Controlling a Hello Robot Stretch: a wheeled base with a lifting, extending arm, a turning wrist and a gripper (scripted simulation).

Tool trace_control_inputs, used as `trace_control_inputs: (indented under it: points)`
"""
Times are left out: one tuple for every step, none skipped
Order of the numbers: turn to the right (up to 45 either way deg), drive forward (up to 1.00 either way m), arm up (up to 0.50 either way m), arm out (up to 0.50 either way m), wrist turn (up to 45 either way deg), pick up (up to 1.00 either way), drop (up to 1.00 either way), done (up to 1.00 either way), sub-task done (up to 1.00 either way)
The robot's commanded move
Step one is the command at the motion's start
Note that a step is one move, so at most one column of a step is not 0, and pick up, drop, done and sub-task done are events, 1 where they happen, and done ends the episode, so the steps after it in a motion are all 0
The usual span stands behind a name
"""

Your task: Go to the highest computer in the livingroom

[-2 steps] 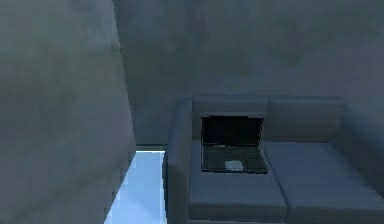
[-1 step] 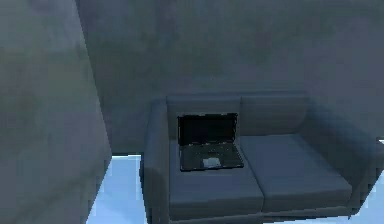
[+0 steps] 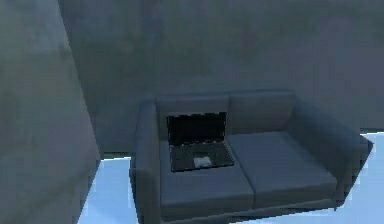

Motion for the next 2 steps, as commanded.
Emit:
trace_control_inputs:
  points:
    - [0.0,0.25,0.00,0.00,0.0,0.00,0.00,0.00,0.00]
    - [0.0,0.00,0.00,0.00,0.0,0.00,0.00,1.00,0.00]
